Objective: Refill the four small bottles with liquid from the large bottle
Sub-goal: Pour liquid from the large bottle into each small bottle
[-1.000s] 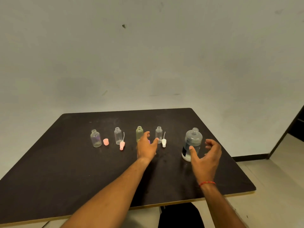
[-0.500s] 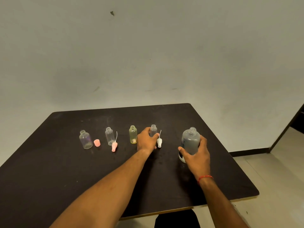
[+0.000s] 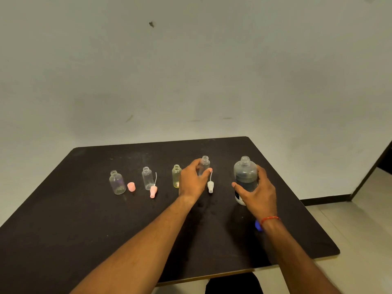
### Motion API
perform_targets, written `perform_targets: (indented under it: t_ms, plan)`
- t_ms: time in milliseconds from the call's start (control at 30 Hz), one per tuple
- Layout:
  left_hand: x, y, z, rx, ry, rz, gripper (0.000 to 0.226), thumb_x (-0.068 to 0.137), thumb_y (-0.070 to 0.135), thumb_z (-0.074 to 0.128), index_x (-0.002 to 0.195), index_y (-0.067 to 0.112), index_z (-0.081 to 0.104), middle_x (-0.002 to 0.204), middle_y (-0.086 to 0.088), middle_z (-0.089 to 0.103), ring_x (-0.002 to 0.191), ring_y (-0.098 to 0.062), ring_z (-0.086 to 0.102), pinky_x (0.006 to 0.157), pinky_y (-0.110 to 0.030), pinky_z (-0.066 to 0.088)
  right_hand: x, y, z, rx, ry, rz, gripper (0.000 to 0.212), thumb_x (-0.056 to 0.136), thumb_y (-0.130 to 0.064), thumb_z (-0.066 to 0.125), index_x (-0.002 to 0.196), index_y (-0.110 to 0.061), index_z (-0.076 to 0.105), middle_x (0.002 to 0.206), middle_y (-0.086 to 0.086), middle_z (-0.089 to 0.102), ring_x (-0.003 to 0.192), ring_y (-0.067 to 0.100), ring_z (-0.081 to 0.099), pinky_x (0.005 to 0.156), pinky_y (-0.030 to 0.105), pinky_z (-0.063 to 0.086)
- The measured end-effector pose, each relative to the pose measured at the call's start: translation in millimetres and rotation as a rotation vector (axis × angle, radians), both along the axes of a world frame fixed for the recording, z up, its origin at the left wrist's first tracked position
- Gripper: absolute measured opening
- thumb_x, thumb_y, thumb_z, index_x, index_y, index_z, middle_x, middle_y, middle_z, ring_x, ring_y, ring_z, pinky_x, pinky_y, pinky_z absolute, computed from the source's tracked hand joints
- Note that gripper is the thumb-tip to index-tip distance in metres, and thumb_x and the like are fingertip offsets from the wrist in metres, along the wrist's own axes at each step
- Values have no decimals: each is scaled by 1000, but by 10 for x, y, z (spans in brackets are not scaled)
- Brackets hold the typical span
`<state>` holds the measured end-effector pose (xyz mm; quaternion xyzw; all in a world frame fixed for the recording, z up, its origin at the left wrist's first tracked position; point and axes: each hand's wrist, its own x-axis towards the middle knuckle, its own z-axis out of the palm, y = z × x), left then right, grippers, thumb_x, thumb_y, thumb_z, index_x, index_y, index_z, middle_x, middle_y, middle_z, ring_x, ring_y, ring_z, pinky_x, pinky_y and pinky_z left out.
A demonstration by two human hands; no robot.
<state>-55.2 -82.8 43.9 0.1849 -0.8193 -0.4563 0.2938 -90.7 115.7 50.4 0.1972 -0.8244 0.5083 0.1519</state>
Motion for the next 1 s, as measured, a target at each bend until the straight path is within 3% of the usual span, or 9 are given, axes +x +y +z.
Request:
perform_targets:
  t_ms: [233, 533, 600, 700, 767, 867, 1000]
  plan:
    - [264, -1, 146, -40, 39, -103, 54, 89, 39, 76, 139, 33, 57, 99, 17, 67, 91, -8, 69, 75, -40, 64, -103, -56, 323, 274, 123, 67, 77, 65, -50, 82, 131, -37, 44, 124, -11, 60, 111, 13, 59, 87, 36, 56]
    - [513, -21, 321, -100, 40, -171, 48, 90, 42, 74, 136, 42, 58, 92, 19, 66, 80, -7, 69, 73, -39, 63, -120, -121, 587, 498, 193, 149, 75, 70, -42, 82, 134, -33, 44, 126, -2, 60, 112, 21, 59, 92, 42, 54]
    - [556, -38, 351, -121, 45, -173, 47, 90, 42, 74, 135, 42, 59, 94, 16, 68, 76, -6, 67, 72, -34, 63, -98, -131, 611, 522, 211, 156, 74, 72, -42, 81, 136, -32, 43, 126, -2, 59, 112, 21, 58, 92, 41, 54]
    - [617, -57, 409, -175, 49, -166, 48, 89, 39, 75, 135, 37, 60, 98, 15, 68, 71, 0, 63, 72, -12, 51, -79, -142, 648, 584, 253, 152, 75, 74, -43, 79, 138, -30, 42, 125, 0, 59, 112, 22, 57, 90, 38, 54]
    - [659, -70, 452, -202, 39, -175, 49, 89, 37, 76, 136, 32, 61, 104, 13, 69, 69, -1, 61, 74, -12, 52, -64, -149, 683, 623, 268, 146, 76, 75, -43, 78, 140, -29, 41, 125, 1, 58, 112, 22, 56, 89, 37, 53]
    - [697, -88, 490, -216, 20, -184, 51, 89, 37, 76, 137, 29, 60, 119, 4, 71, 85, -10, 66, 85, -31, 60, -32, -158, 726, 665, 288, 154, 76, 76, -43, 77, 141, -28, 40, 125, 1, 59, 111, 22, 57, 89, 38, 54]
    - [734, -117, 515, -278, 7, -163, 47, 89, 39, 75, 133, 27, 63, 119, 4, 72, 106, -13, 66, 91, -26, 52, 4, -167, 755, 686, 307, 161, 76, 77, -42, 77, 142, -27, 41, 126, 2, 60, 111, 23, 58, 90, 39, 55]
